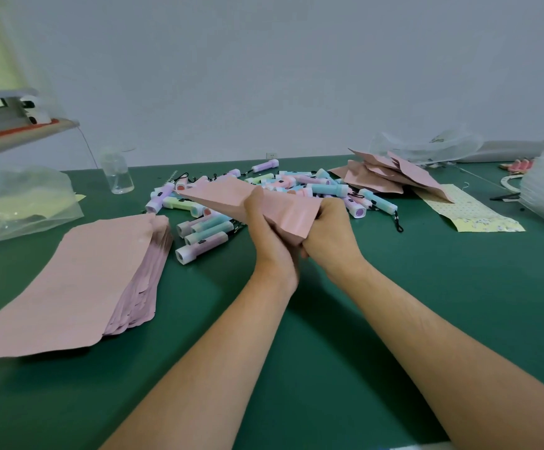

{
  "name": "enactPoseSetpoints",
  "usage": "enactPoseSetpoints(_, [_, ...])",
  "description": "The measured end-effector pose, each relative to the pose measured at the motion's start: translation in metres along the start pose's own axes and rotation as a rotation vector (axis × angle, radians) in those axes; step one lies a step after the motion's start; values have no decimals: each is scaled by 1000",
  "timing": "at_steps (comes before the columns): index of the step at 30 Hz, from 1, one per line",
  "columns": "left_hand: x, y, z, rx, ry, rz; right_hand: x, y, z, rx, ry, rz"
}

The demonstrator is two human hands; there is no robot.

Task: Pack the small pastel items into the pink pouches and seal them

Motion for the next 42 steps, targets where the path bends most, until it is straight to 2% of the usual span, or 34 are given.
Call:
enactPoseSetpoints(3, [1,-3,5,74,8,33,-3,6,6,228,35,-12])
enactPoseSetpoints(6, [-3,1,0,143,44,69,3,10,19,340,40,172])
enactPoseSetpoints(8, [-7,7,-6,219,85,98,9,9,26,355,77,233])
enactPoseSetpoints(13, [-17,18,-17,376,157,78,24,5,39,415,299,238])
enactPoseSetpoints(17, [-18,20,-21,466,194,138,27,7,42,488,404,206])
enactPoseSetpoints(24, [-19,19,-18,393,232,107,26,6,41,694,492,198])
enactPoseSetpoints(27, [-22,16,-16,332,191,145,26,5,39,693,491,183])
enactPoseSetpoints(32, [-20,10,-19,211,151,303,26,7,39,658,486,175])
enactPoseSetpoints(37, [-20,11,-23,169,86,375,23,4,36,754,471,169])
enactPoseSetpoints(42, [-24,16,-26,182,81,331,26,1,35,732,552,175])
Point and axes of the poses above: each hand's wrist, its own x-axis away from the middle knuckle, its own y-axis out of the back of the hand, z = x × y, the point moved 3 cm from there along -x, towards the middle knuckle, and after that the axes turned 9 degrees about -y, right-handed, at the moved point
